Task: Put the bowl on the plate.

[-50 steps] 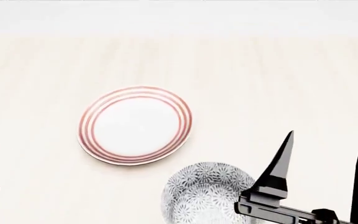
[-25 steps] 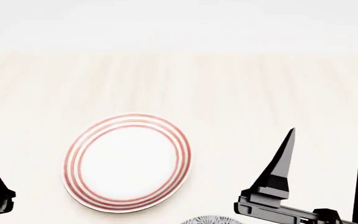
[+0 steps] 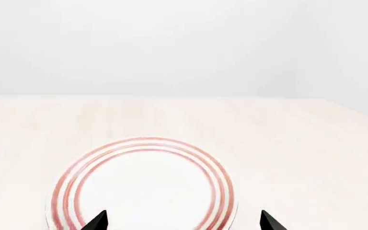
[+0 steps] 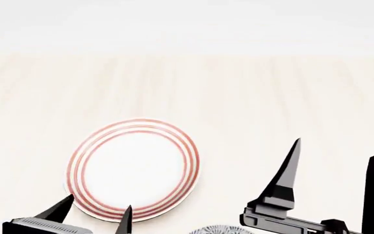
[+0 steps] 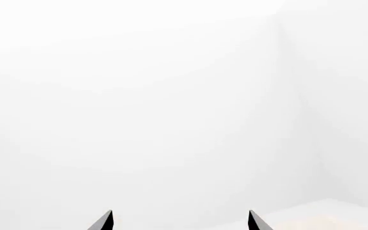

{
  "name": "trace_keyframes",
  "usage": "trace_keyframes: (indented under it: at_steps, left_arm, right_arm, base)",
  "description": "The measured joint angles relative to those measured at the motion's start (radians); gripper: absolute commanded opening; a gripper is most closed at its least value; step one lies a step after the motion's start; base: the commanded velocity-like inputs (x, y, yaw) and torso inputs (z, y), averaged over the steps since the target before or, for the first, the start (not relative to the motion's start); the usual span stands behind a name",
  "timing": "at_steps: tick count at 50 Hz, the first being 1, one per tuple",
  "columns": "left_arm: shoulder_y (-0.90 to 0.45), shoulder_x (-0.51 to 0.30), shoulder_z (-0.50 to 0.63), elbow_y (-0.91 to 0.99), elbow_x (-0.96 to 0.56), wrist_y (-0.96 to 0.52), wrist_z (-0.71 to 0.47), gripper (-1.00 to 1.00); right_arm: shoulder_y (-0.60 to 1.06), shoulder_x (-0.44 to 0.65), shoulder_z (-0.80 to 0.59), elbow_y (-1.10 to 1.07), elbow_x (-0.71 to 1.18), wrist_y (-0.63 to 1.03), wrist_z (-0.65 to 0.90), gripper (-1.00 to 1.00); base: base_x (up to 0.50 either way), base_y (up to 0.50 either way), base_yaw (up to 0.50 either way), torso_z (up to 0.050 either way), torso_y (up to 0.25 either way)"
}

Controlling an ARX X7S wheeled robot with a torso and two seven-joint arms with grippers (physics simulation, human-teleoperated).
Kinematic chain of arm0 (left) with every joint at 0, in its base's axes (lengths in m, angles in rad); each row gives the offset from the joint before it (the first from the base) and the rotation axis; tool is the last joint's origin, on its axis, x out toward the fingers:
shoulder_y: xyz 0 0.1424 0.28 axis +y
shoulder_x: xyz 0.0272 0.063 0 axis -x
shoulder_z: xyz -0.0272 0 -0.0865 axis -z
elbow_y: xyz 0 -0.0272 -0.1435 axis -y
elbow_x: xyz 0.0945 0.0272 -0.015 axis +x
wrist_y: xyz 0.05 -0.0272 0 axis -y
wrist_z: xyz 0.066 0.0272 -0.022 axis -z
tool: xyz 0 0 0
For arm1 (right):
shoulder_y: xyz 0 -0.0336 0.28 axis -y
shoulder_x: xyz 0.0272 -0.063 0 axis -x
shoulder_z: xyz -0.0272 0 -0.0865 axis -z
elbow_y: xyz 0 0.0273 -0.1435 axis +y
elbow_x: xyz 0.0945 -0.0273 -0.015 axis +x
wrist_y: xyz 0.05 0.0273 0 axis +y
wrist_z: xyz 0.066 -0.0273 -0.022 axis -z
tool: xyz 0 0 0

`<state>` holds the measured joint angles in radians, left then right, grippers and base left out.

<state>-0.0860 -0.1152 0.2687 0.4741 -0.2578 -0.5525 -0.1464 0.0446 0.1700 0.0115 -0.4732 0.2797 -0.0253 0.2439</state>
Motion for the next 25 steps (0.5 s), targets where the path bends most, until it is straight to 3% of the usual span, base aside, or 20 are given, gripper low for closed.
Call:
trace_keyframes:
  at_steps: [25]
  left_arm:
    - [-0.110, 0.056, 0.007, -0.017, -0.234, -0.229, -0.028, 1.00]
  right_arm:
    - [-0.003, 0.018, -0.026, 0.032, -0.003, -0.014, 0.015, 1.00]
  base:
    - [0.00, 0.00, 0.00, 0.000, 0.000]
